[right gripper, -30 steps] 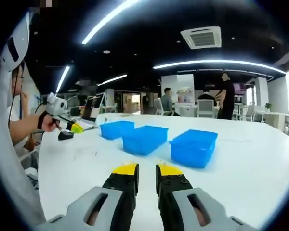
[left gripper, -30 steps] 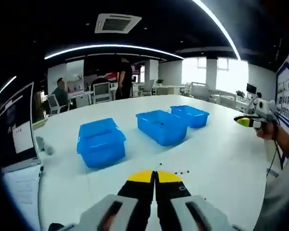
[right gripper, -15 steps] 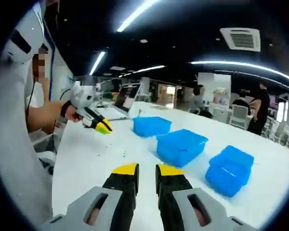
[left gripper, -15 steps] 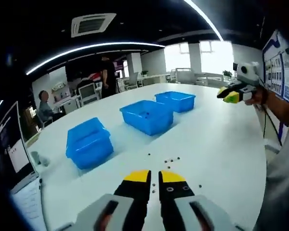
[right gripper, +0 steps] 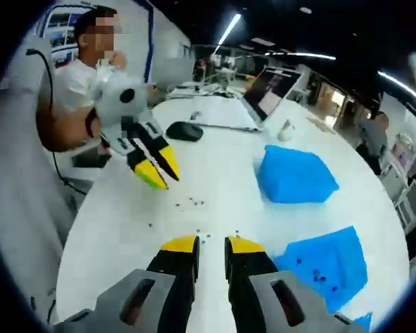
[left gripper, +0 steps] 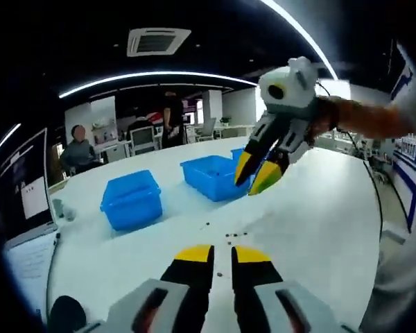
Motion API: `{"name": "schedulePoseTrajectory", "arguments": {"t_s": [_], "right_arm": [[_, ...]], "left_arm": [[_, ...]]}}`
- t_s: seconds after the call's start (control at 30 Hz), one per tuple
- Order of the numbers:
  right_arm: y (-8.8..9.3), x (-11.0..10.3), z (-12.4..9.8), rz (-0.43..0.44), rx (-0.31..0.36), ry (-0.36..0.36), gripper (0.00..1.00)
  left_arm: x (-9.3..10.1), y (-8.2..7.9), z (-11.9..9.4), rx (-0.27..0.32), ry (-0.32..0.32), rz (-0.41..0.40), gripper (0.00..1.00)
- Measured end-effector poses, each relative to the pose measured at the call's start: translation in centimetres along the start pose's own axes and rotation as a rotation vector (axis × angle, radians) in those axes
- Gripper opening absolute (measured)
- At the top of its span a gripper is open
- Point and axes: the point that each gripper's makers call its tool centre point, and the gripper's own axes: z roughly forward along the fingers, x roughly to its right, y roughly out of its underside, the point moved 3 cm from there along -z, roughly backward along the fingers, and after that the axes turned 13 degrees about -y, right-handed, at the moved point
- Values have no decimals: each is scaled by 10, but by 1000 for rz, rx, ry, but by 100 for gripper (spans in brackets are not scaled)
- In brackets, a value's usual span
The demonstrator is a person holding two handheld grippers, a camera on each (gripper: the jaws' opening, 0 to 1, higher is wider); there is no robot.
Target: Pick up the resistors one by one and place each resistor into its matching bin, sorting the parts by color and model until every resistor is separated into the correct bin for its type
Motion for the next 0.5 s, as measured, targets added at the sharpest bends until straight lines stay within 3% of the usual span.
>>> {"name": "schedulePoseTrajectory", "arguments": {"t_s": [0.03,0.17,0.27,0.5], "right_arm": [[4,9,8,-3,-43,-21,17],[8,29,26,-8,-114,-64,17],[8,36,36,46,-113,-105,17],[17,47,52,73,-159,-121,16]], "left_arm": [[-1,1,-2,4,-9,-7,14],[-3,6,-12,21,-41,-47,14],[-3,10,-18,27,-46,-58,14],[-5,20,-23,15,-29,-61,14]]}}
